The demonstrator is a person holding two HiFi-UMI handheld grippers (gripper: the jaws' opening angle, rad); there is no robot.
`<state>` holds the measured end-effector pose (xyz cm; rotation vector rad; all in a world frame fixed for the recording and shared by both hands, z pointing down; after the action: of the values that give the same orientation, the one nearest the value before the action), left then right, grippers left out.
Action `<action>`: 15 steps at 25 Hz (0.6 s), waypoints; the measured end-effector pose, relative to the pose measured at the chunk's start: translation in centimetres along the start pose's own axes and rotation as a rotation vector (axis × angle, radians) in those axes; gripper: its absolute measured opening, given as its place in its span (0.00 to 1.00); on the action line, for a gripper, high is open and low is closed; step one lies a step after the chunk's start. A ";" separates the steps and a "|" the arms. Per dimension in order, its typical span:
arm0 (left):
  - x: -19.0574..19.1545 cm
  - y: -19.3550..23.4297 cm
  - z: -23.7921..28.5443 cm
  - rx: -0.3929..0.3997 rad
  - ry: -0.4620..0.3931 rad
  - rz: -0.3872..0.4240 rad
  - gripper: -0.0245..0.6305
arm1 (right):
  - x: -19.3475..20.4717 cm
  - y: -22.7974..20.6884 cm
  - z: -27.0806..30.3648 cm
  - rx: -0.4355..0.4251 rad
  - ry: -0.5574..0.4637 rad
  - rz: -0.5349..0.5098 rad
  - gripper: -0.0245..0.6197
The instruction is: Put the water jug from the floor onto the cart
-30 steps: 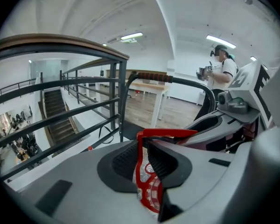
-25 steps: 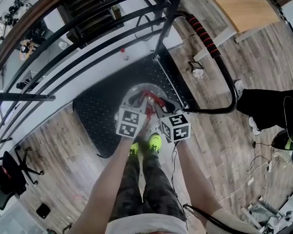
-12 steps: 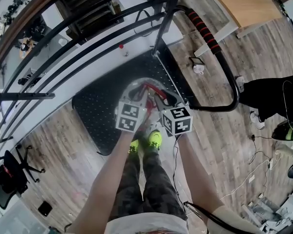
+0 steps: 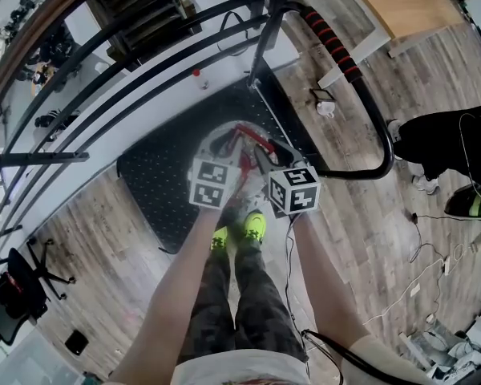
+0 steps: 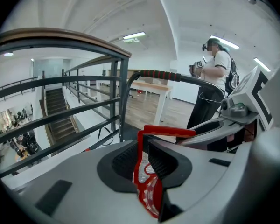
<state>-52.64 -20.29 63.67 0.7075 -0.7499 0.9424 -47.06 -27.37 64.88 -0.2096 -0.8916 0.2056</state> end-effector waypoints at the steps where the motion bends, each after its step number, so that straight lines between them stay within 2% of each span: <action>1: 0.0 0.1 0.1 -0.003 -0.005 -0.003 0.10 | 0.1 -0.2 0.1 0.000 -0.001 0.008 0.24; 8: -0.5 0.0 0.8 -0.013 -0.038 0.030 0.13 | -0.1 -1.3 0.8 -0.005 -0.009 0.042 0.27; 15: -1.1 0.0 1.5 -0.025 -0.043 0.033 0.22 | -0.2 -2.7 0.9 0.010 -0.004 0.070 0.29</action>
<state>-53.43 -21.93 63.59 0.6971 -0.8119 0.9494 -47.67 -29.96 66.04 -0.2309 -0.8878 0.2755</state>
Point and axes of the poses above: the fingertips, and each gripper's own axes: z forward along the fingers, y to its left, x out of its underside, the point moved 3 cm from there along -z, backward along the fingers, and after that the axes turned 8 degrees about x, right-handed, at the moved point
